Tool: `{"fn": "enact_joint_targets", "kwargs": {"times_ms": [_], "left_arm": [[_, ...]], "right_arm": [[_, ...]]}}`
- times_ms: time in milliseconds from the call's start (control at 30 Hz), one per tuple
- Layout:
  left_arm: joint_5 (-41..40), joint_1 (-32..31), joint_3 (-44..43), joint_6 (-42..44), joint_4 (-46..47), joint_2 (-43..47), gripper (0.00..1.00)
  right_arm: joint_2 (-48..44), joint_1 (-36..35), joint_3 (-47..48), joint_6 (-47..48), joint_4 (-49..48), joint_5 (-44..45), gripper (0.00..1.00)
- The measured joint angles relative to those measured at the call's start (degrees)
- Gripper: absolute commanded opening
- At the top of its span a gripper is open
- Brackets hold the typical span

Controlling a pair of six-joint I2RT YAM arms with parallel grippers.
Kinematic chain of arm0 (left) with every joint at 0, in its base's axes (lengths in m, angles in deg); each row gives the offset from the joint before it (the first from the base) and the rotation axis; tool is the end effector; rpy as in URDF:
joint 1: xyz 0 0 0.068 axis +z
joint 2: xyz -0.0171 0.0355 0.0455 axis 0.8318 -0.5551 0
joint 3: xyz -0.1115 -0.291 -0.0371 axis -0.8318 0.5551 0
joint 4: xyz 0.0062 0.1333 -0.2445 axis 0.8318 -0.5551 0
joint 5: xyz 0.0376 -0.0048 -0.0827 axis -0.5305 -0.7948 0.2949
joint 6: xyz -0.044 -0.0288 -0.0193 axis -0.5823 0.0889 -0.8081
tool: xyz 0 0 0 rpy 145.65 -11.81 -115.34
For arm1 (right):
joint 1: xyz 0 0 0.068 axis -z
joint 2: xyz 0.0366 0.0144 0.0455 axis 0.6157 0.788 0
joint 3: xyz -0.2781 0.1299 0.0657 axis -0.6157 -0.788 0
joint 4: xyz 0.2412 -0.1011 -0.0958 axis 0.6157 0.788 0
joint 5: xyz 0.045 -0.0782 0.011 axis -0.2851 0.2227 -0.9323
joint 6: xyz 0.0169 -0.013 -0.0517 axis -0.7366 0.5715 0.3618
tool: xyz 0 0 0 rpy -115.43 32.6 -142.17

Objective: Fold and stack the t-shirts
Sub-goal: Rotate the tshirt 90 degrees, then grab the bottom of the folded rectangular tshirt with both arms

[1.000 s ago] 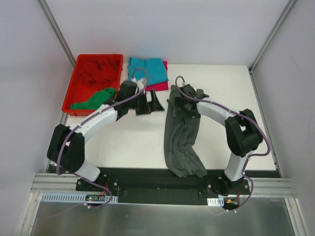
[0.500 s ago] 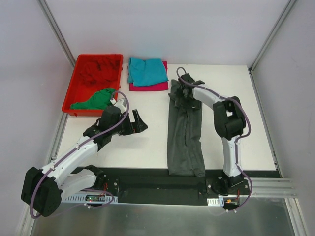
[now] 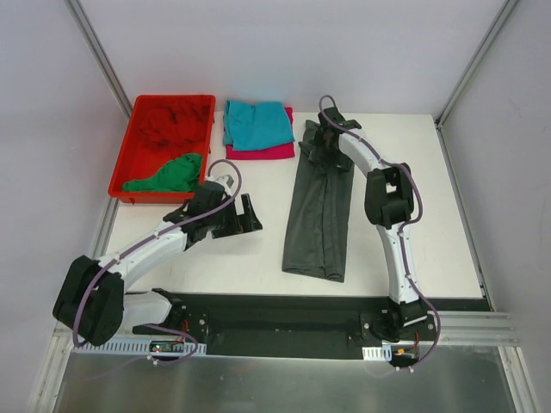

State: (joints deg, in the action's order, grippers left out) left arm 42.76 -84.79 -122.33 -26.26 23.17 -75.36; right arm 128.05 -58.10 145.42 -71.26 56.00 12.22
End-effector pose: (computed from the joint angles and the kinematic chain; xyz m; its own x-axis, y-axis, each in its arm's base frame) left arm 0.2194 -0.1272 0.2475 -0.7789 -0.2341 -0.5818 0.1727 0.8117 -0.5579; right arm 0.5490 0.1923 0.1959 -0.8460 -0.0139 -0.5330 0.0026 0.9995 -0.0303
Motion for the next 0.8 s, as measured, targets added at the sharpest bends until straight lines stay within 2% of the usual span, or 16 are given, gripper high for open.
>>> {"fn": "enact_joint_targets", "kwargs": {"times_ms": [200,300,433,567,633,733,800], "left_arm": [[4.8,-1.2,-1.5,-0.1,2.2,-6.2,0.99],[6.1,-3.5,-1.9,-0.4,3.3,-8.3,0.99],[7.1,-7.7,-3.5,-1.0,5.2,-12.2,0.98],[7.3,-11.9,-5.7,-1.6,6.6,-16.9,0.8],[7.6,-13.4,-6.4,-2.0,7.2,-19.1,0.75],[8.4,-15.5,-7.5,-2.2,7.4,-22.6,0.7],[9.0,-16.2,-8.1,-2.7,7.7,-23.9,0.61]], "right_arm": [[-2.0,0.0,-1.6,6.0,-0.1,-2.4,0.96],[-9.2,-0.4,-9.3,10.6,-0.9,-4.1,0.96],[-32.7,-0.9,-34.5,13.7,-7.9,-8.0,0.96],[-59.3,-1.4,-58.3,10.7,-15.2,-13.9,0.99],[-69.2,-1.9,-69.5,7.9,-19.0,-16.9,0.95],[-75.7,-3.2,-82.2,4.4,-21.1,-21.1,0.89],[-76.5,-4.8,-87.6,2.9,-20.9,-23.1,0.84]]}}
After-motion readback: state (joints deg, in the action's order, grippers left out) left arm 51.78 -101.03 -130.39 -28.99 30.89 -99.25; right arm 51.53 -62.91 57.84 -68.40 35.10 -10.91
